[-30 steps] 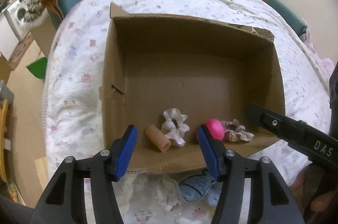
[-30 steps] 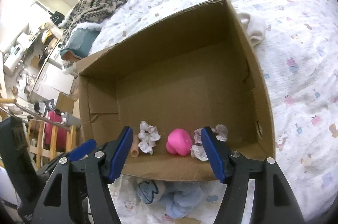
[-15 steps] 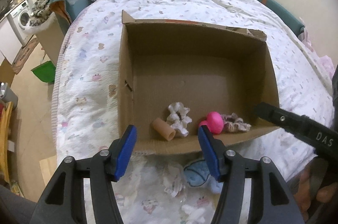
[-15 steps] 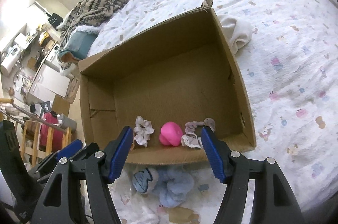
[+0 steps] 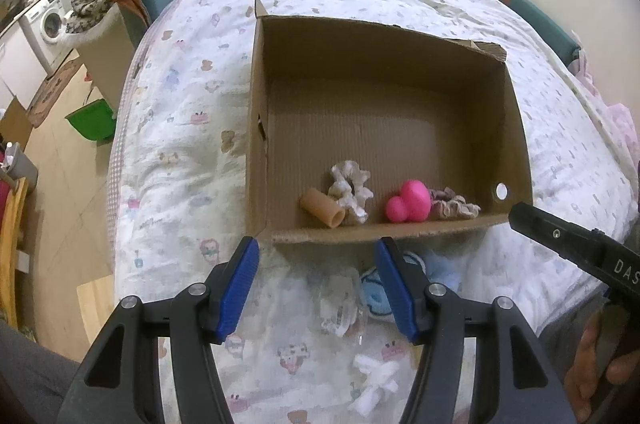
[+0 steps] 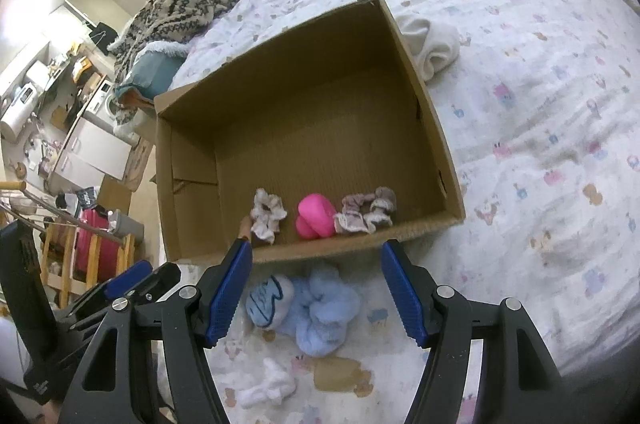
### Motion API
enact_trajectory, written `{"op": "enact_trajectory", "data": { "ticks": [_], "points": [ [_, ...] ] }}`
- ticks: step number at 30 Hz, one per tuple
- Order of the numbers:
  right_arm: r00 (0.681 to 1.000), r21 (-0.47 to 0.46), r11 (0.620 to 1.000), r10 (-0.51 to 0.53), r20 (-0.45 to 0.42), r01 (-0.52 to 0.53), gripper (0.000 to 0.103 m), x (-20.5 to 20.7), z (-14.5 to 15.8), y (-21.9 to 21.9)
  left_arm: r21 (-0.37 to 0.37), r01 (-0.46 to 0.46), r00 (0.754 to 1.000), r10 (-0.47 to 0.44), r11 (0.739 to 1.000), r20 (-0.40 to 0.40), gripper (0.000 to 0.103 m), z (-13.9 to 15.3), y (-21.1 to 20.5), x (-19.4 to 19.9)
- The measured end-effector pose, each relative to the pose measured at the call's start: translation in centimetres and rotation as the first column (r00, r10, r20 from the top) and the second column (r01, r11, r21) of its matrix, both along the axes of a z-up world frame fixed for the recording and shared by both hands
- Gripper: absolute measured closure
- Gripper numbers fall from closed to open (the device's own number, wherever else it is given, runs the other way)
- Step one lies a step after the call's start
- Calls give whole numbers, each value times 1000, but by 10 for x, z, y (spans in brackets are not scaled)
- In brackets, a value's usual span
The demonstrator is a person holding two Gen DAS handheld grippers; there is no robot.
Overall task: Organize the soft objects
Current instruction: 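Withdraw both tools from the box toward the remaining items, then grasp the white sock with the left tool while the right tool grasps the tan patch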
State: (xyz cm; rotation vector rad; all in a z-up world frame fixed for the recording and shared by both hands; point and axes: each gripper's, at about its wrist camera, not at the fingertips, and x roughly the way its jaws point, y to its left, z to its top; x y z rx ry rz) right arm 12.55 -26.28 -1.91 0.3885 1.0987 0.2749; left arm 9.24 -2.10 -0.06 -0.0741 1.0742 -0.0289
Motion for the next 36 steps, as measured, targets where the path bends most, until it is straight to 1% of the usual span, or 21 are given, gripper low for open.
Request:
{"op": "enact_trajectory", "data": {
  "ticks": [3,7,9,11,13,14,17,19,22,24,29,31,33,35,36],
  "points": [
    [1000,5,1000,1,-8,-1,32,-6,-1,0,-4,-2,1000,2,1000,-17,46,-3,3,-7],
    [1000,0,1000,-5,-27,5,32,-13,-5,0,-24,-38,998,37,999,-50,46,-10,14,-17],
    [999,5,1000,-9,-44,10,32,-16,-8,0,-40,-53,996,50,998,-80,46,-16,17,-19],
    [998,10,1000,-13,-63,14,32,-17,-11,0,-73,-54,990,44,996,-135,46,-25,18,-20],
    [996,2,1000,-20,-83,20,32,-19,-16,0,-118,-42,978,16,992,-207,46,-38,16,-22],
    [995,-7,1000,-23,-95,22,32,-20,-18,0,-133,-33,969,-1,991,-249,46,-46,14,-23],
    [992,-11,999,-34,-122,33,32,-21,-24,-2,-152,-10,938,-43,988,-344,46,-67,4,-29],
    [990,-18,999,-40,-139,38,32,-21,-28,-3,-155,15,921,-74,988,-383,46,-80,-6,-33],
    [984,-18,999,-45,-172,43,32,-22,-34,-5,-184,53,901,-127,981,-415,46,-94,-21,-36],
    [980,-23,999,-46,-196,42,32,-22,-40,-6,-191,68,888,-147,979,-435,46,-102,-29,-36],
    [971,-35,999,-46,-235,39,32,-24,-48,-8,-190,112,862,-190,975,-470,46,-117,-50,-41],
    [966,-25,999,-43,-255,37,32,-24,-51,-8,-177,142,859,-211,974,-467,46,-121,-58,-41],
    [955,24,999,-25,-295,34,32,-23,-59,-7,-158,167,864,-222,973,-451,51,-121,-62,-42],
    [927,94,995,12,-374,24,32,-24,-74,-4,-131,188,873,-227,973,-432,67,-120,-67,-43],
    [914,112,994,30,-405,17,32,-24,-81,-1,-115,198,875,-228,973,-426,69,-119,-69,-43]
  ]
}}
